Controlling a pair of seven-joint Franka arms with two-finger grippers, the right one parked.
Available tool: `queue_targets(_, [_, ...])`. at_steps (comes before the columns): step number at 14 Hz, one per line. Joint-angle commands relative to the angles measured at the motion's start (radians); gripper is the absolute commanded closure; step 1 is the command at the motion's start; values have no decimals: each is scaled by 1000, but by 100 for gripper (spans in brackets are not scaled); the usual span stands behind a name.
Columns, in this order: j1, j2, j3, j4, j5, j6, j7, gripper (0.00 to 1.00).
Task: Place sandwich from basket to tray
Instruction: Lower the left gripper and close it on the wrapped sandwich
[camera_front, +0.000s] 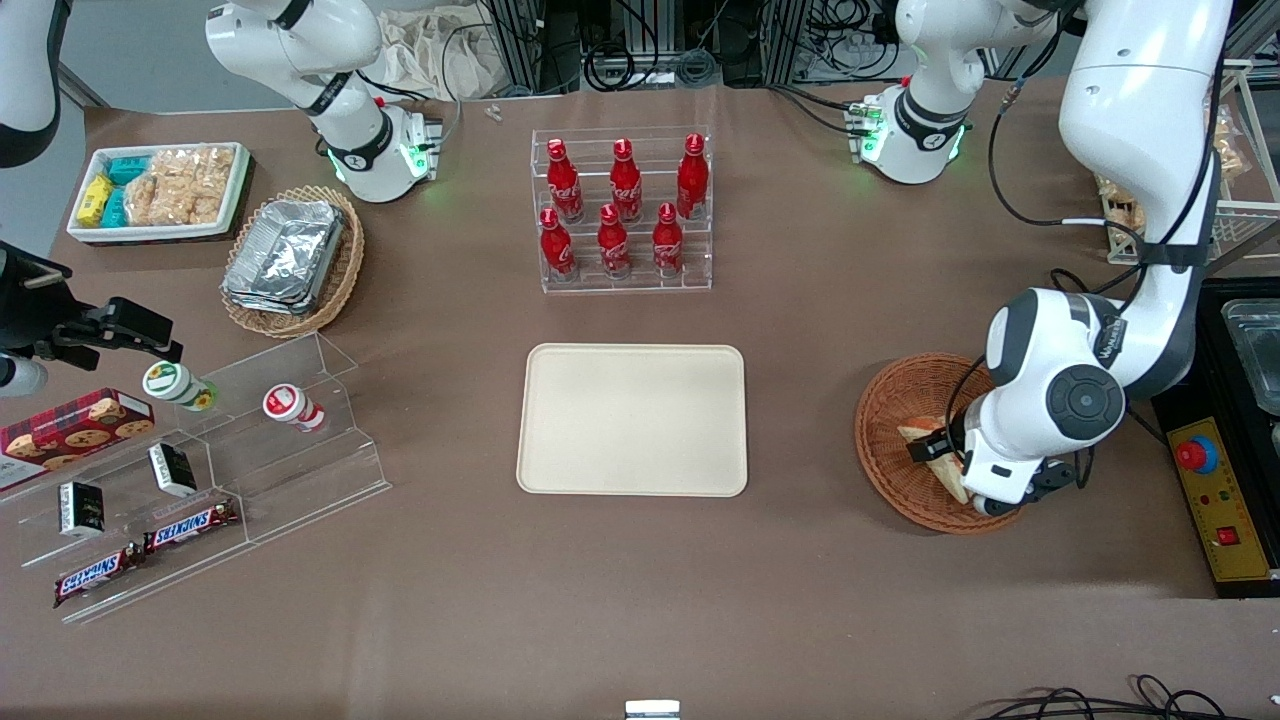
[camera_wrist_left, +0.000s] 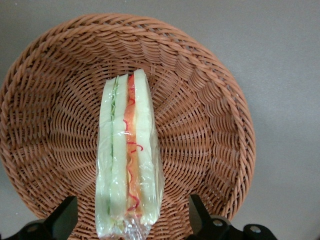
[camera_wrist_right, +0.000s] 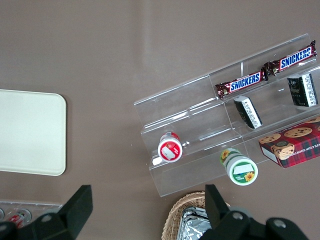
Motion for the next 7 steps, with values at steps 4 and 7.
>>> queue_targets(4, [-2,57,3,11,22,64,-55,0])
queue_targets(7, [-4,72,3,14,22,96,-125,22])
